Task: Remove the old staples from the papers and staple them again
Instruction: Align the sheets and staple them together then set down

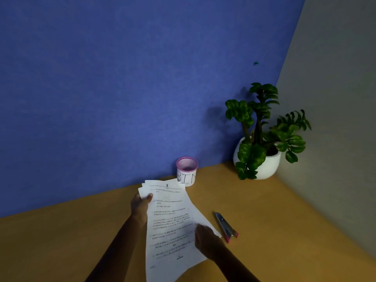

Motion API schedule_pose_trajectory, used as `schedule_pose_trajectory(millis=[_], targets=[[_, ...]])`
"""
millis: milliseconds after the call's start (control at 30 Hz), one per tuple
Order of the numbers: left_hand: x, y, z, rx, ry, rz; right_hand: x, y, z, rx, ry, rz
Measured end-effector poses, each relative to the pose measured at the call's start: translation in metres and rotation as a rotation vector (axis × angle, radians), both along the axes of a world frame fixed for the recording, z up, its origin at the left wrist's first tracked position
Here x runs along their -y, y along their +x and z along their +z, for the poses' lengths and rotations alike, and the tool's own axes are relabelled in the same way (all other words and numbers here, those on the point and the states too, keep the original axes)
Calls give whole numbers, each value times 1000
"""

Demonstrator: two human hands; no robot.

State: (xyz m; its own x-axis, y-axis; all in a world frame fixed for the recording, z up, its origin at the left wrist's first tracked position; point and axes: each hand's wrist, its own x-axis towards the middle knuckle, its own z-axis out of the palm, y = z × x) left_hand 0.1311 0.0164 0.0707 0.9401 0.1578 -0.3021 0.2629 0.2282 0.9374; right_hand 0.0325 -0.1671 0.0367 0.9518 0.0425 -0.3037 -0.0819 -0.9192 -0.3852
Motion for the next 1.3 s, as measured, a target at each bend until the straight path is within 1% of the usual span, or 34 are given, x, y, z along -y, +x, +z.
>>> schedule_pose_trajectory(millis=[33, 100, 200, 267, 333, 400, 433, 533, 600, 667, 767, 933, 1133, 1233, 1300], targets=[[0, 2, -3, 8, 58, -2, 0, 1, -1, 3, -11, 2], [1, 5, -9, 20, 233, -6, 1, 1, -4, 5, -41, 6], [3, 1, -20, -43, 517, -2, 3, 2, -9, -3, -73, 27], [9, -8, -26, -100, 710, -46, 2, 2, -13, -15, -81, 23], [16, -20, -36, -141, 935, -139, 0, 3, -17, -15, -85, 2], [20, -28, -48, -111, 1139, -296, -2, 4, -20, -20, -82, -22], [22, -32, -53, -91, 1199, -383, -3, 3, -21, -24, -79, -36], [25, -36, -67, -32, 1298, -588, -6, 4, -19, -5, -100, -77], [24, -36, -74, 30, 1338, -661, -6, 8, -16, 47, -85, -128], [21, -34, -78, 58, 1330, -685, -2, 15, -13, 120, -29, -169], [16, -29, -82, 68, 1302, -676, 4, 32, -3, 206, 55, -197], [13, -26, -93, 92, 1290, -639, 6, 85, 17, 275, 198, -287], [11, -25, -102, 91, 1260, -642, 4, 144, 51, 468, 256, -310], [9, -24, -105, 92, 1202, -638, 4, 170, 67, 524, 215, -324], [9, -24, -105, 94, 1193, -630, 3, 185, 75, 527, 165, -324]])
